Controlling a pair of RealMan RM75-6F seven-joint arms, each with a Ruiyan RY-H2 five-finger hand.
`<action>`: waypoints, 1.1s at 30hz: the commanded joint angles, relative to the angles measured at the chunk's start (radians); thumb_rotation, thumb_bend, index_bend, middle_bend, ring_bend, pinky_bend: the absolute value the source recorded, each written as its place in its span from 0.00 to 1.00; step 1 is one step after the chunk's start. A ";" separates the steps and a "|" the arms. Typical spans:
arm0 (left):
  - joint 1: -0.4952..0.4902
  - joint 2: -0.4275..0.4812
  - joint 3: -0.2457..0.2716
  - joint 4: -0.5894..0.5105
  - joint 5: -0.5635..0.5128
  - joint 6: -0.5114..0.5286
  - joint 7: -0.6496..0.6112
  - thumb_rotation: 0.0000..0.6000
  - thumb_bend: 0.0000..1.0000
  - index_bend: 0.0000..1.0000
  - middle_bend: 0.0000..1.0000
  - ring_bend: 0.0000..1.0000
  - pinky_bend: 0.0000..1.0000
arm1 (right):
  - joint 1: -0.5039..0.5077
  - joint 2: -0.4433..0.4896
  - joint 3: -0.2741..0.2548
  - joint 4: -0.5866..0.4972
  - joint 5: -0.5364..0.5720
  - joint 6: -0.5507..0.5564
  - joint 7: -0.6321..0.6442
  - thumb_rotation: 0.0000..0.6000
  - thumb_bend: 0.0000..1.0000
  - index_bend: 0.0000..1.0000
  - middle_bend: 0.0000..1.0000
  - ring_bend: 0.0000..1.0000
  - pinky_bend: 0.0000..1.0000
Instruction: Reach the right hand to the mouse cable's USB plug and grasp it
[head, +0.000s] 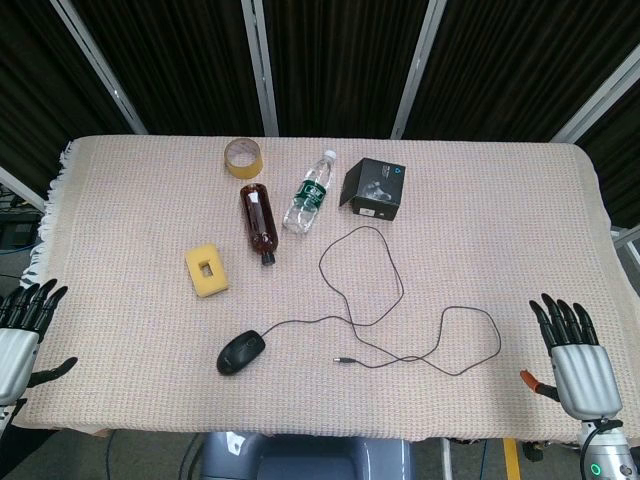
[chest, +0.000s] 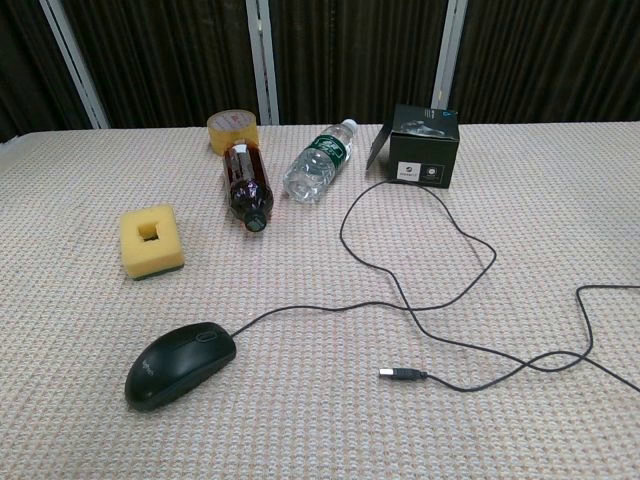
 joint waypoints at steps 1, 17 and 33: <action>0.001 0.000 0.000 -0.001 0.003 0.003 0.002 1.00 0.08 0.00 0.00 0.00 0.00 | -0.001 0.001 -0.001 0.000 0.000 0.001 0.000 1.00 0.07 0.00 0.00 0.00 0.00; 0.001 -0.003 0.001 0.001 0.004 0.003 0.006 1.00 0.08 0.00 0.00 0.00 0.00 | 0.000 0.009 -0.006 -0.008 -0.010 0.001 0.026 1.00 0.07 0.01 0.00 0.00 0.00; 0.005 -0.005 0.003 -0.004 0.003 0.007 0.018 1.00 0.08 0.00 0.00 0.00 0.00 | 0.025 0.016 -0.002 -0.018 -0.023 -0.027 0.081 1.00 0.07 0.03 0.01 0.00 0.00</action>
